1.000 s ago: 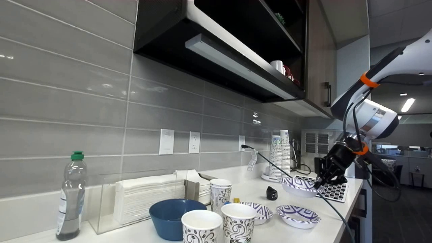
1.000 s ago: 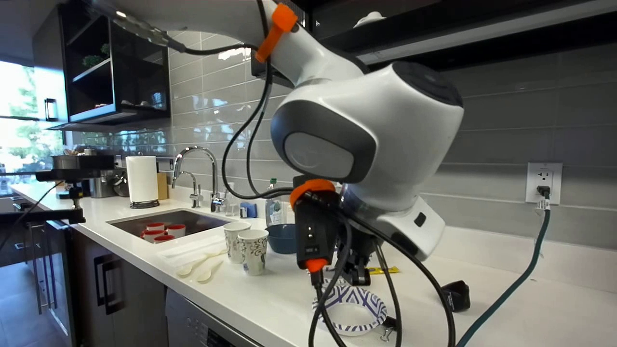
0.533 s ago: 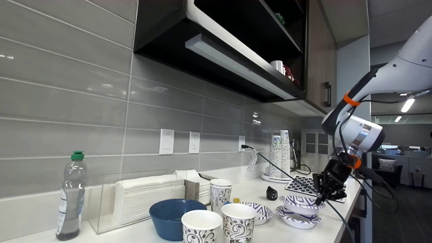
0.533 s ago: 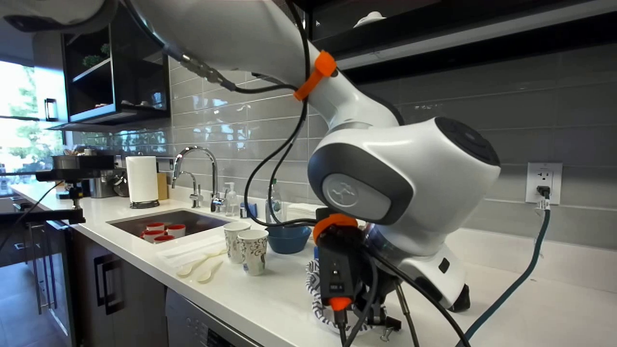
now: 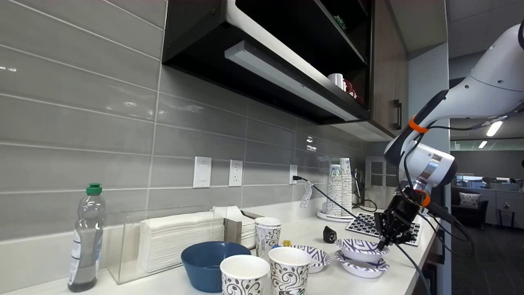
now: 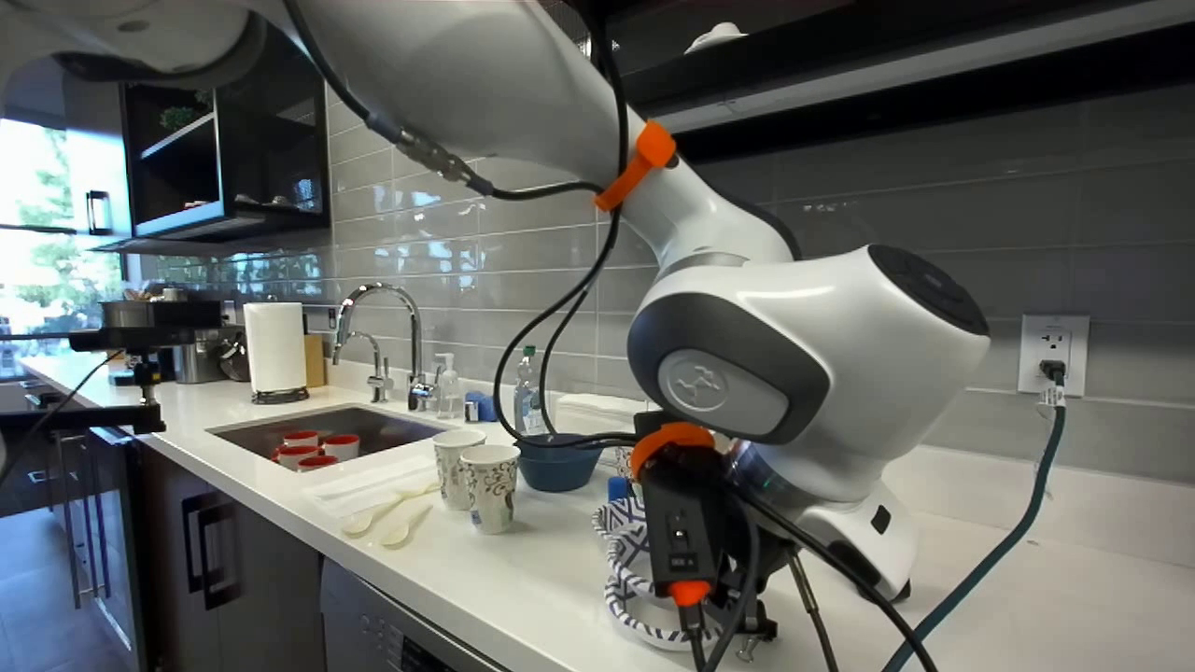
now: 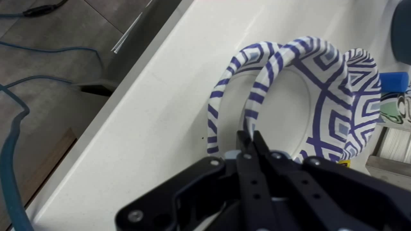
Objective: Stack the bowls together
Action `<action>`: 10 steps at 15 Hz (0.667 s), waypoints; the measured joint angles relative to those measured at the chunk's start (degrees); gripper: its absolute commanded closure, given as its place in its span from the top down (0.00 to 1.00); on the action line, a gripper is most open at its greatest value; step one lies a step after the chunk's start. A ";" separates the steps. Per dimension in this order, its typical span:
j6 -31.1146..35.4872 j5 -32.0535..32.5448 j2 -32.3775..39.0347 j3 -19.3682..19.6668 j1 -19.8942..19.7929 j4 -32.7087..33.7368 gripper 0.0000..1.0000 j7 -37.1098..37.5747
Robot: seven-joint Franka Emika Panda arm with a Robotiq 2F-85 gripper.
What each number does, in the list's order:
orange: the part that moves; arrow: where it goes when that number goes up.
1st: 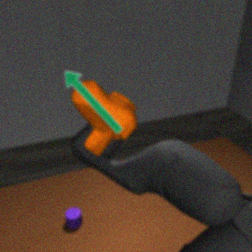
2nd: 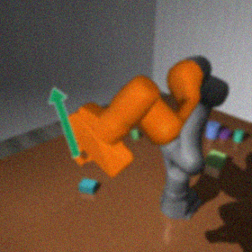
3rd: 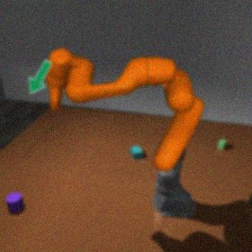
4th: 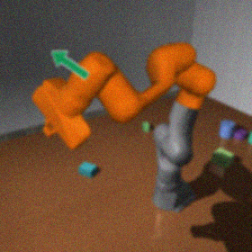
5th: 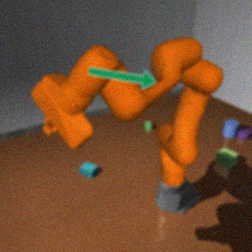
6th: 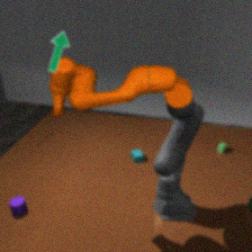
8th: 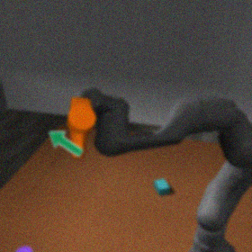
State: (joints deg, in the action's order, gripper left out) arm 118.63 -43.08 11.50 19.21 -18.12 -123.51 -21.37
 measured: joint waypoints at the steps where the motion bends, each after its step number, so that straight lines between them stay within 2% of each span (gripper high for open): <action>1: 0.00 0.00 0.32 -0.16 -0.08 0.12 0.01 0.00; 2: 0.00 0.01 0.59 -0.34 -0.23 0.15 0.01 0.00; 3: 0.00 0.02 0.84 -0.48 -0.40 0.17 0.28 0.00; 4: 0.01 0.06 1.10 -0.50 -0.51 0.18 0.29 0.00; 10: 0.01 0.06 1.53 -0.63 -1.11 0.39 0.68 -0.22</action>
State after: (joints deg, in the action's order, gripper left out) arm 118.64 -43.02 13.03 18.58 -19.23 -123.12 -21.59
